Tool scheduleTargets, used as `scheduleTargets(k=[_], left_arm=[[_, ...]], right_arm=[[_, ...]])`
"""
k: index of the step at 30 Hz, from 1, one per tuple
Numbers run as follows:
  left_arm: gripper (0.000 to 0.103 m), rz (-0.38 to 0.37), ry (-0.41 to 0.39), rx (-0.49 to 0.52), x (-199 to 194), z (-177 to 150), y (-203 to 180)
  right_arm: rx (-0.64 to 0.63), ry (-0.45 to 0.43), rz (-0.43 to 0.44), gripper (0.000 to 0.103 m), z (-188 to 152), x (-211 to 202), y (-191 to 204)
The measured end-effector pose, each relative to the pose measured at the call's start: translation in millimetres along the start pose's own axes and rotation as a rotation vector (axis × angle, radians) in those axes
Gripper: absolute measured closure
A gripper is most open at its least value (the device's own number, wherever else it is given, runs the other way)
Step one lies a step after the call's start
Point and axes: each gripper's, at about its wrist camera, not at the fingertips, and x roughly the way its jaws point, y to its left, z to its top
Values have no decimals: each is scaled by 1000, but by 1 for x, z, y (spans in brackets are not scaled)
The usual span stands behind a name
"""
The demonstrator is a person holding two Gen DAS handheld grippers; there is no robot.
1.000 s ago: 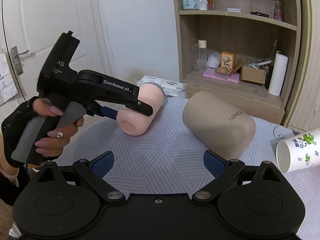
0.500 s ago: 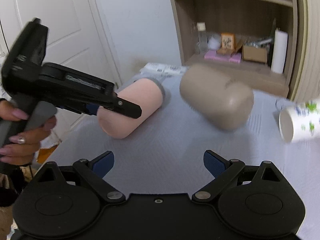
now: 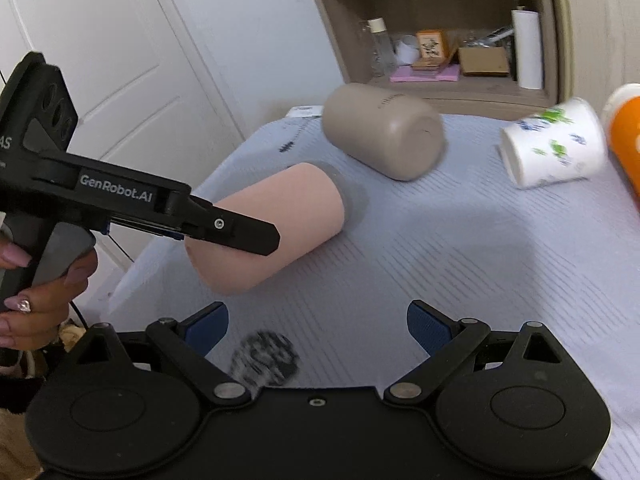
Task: Flip cup upright
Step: 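Lift the pink cup with the left tool and rotate it lid-up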
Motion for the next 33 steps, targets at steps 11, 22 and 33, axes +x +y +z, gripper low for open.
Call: scheduleTargets(k=[11,22,33], left_arm=[[42,-63,34,-4,34,-5,-42],[37,-47,96,1,54,-9,-49],[21,-72,48,44,31,14,-39]], right_arm=[[52,13,-4,5,-11,-18,-31],[63,26,17,5,-14,-15,-33],[161,84,111,5,14,8,-40]])
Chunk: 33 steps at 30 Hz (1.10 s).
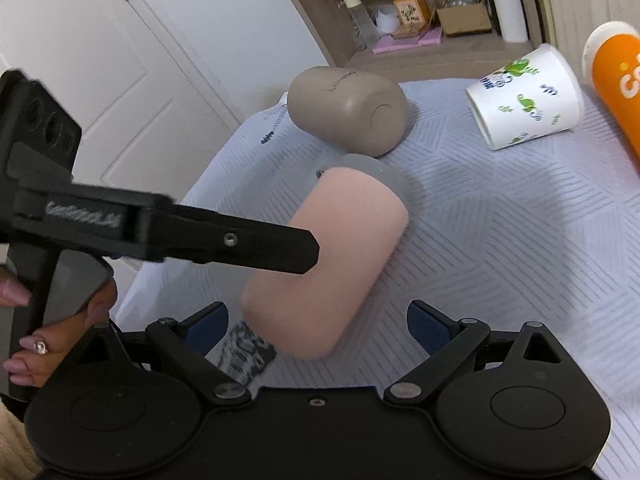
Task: Flip cup upright
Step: 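Lift the pink cup with the left tool and rotate it lid-up, then lower the upright pink cup onto the cloth with the left tool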
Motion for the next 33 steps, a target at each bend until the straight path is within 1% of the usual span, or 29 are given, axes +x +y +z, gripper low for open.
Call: scheduleTargets(k=[4,6,7,10,11,12,13,14,17,21,24,26,29,33], left_arm=[[21,-20,-4,-2,6,14,9],[23,-41,28,9,15,20,12],[23,-44,40,-4,19,22,14],[25,-73,58,-7,28,25,16],[28,-85,63,-15,30,25,17],[30,-100,65,-18,31,26,17],[39,-124,70,-12,32,26,16],[44,-148,76,-3,32,26,15],[45,-146,71,47,30,24,6],[45,-140,51,90,21,16,-2],[45,-123,20,147,10,6,-11],[45,-114,-13,188,2,-2,-17],[45,-125,-90,258,-17,-17,-27],[45,-155,-157,290,-36,-35,-35]], right_arm=[[46,8,16,5,12,8,-7],[72,21,28,5,18,13,-12],[88,29,29,5,20,16,-15],[114,28,49,5,24,17,-21],[119,27,53,5,24,16,-22],[121,26,54,7,25,16,-23],[120,24,50,13,25,16,-23],[119,19,43,21,25,16,-23],[126,-2,42,22,22,9,-24],[66,-36,28,22,14,1,-15],[6,-62,10,23,8,-5,-5],[-48,-98,-6,25,2,-14,2],[-139,-173,-25,25,-11,-32,15],[-253,-250,-55,27,-26,-51,30]])
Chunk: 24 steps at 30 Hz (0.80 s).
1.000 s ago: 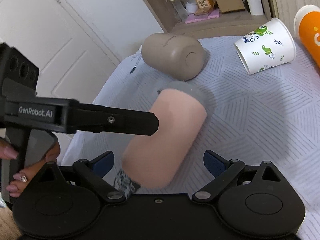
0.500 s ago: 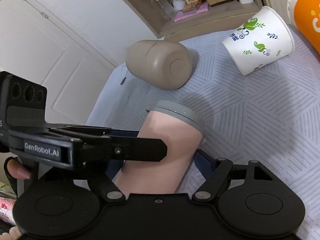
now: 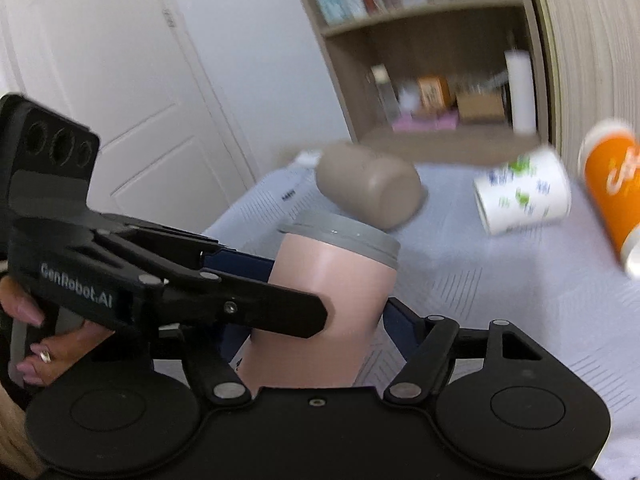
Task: Flip cup upright
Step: 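Lower the upright pink cup onto the cloth with the left tool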
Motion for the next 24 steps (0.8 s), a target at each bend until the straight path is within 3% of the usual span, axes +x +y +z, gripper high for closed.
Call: scheduleTargets(k=[9,21,24], left_arm=[[45,77,-62,174,-7,-14,-35],[45,186,-144,211,5,-8,-30],[45,199,-154,182,11,-2,-23]], right_arm=[[-237,-65,-157,31,-10,-12,27],[-451,-197,-239,32,-14,15,28],[-413,-207,-267,32,-6,26,28]])
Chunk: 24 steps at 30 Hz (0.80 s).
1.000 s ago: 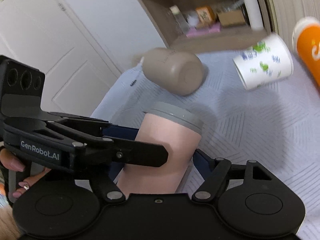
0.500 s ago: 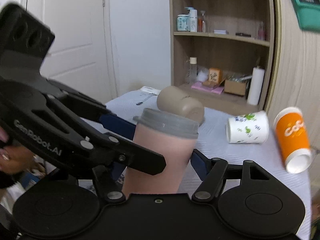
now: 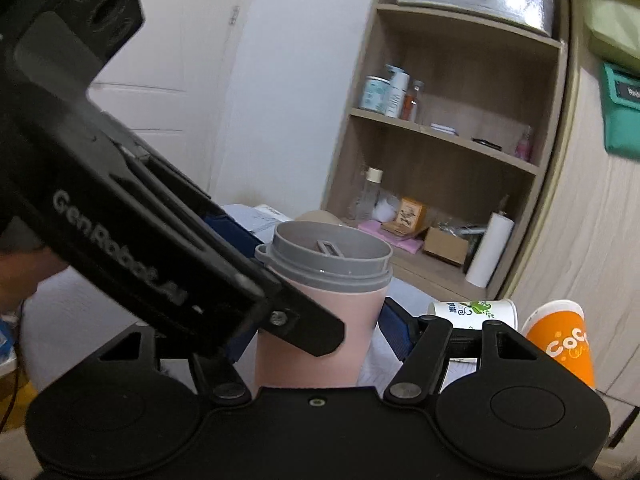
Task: Flip cup upright
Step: 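Lower the upright pink cup onto the cloth with the left tool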
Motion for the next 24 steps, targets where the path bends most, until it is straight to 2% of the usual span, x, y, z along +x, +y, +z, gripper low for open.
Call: scheduleTargets(k=[3,9,12,21,24], left_arm=[[45,10,-14,-19,5,2,6],[45,44,-13,-7,18,8,12],[45,41,-20,3,22,8,11],[42,43,-12,-47,22,10,9],[39,24,-7,-57,23,10,6]], right_arm=[[-3,-36,-5,32,3,7,-2],[95,1,35,32,2,29,-16],[138,-11,40,32,-2,29,-22],[134,14,40,32,-2,24,-20],[178,33,29,27,-6,21,-23]])
